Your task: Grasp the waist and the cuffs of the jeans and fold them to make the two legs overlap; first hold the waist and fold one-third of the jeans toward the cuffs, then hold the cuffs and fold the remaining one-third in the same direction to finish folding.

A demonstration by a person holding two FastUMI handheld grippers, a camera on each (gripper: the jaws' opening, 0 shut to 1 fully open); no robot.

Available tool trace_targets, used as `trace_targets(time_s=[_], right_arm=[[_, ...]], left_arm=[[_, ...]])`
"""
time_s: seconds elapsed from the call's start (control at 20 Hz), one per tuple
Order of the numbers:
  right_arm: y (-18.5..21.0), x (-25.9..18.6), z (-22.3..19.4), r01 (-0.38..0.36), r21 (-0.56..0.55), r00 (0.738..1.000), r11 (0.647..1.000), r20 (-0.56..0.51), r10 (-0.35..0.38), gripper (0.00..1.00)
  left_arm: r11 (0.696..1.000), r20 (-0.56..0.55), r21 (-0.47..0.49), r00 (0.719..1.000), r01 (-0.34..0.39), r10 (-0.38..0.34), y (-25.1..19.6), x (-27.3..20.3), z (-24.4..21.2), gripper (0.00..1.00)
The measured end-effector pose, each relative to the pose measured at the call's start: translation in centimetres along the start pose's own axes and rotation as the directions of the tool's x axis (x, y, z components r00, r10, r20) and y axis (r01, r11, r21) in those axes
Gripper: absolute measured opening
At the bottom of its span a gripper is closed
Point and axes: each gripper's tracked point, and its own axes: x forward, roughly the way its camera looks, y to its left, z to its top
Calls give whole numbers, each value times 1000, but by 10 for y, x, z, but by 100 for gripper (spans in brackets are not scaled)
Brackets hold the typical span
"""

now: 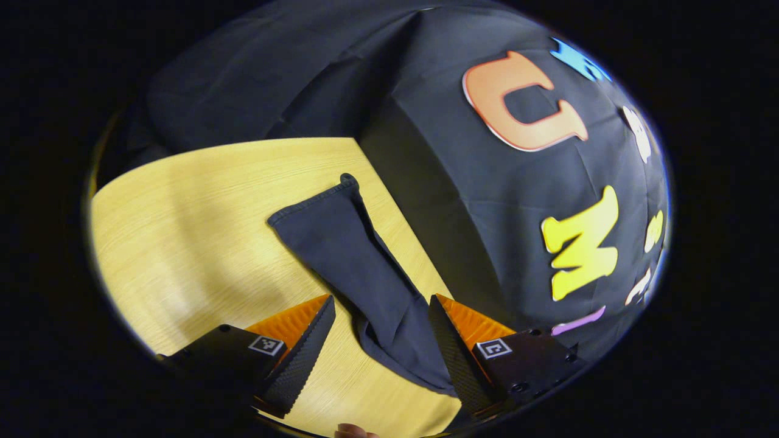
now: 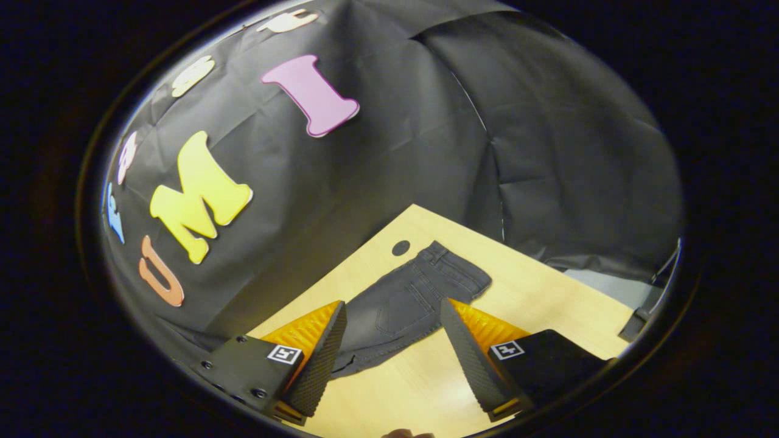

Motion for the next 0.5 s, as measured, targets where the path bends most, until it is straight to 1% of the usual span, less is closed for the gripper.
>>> trace_targets(time_s=[0.1,0.15,0.25,0.3,0.35,0.4,0.45,0.5], right_arm=[[-1,-21,0,-6,-69,999,998,37,9,96],[1,-32,0,-21,-104,998,994,51,27,96],[7,-52,-5,-44,-199,995,979,77,61,96],[4,-57,-7,-41,-271,992,962,102,71,96],[2,-61,-8,-38,-344,988,938,127,86,96],[-3,-61,-14,-24,-402,987,915,137,85,96],[-9,-56,-22,-7,-440,989,898,129,71,100],[-18,-49,-32,-3,-453,992,891,113,60,98]], left_arm=[[993,33,116,999,-7,3,-8,-28,-6,99],[984,56,176,998,-11,1,-13,-42,-8,99],[951,117,308,993,-23,-14,-28,-71,-8,99],[926,155,376,988,-37,-24,-37,-84,-7,99],[894,195,445,980,-50,-42,-46,-97,-7,99],[860,238,506,969,-66,-65,-62,-109,-7,99],[824,283,561,954,-80,-100,-78,-120,-9,99],[783,329,614,934,-100,-139,-95,-132,-10,99]])
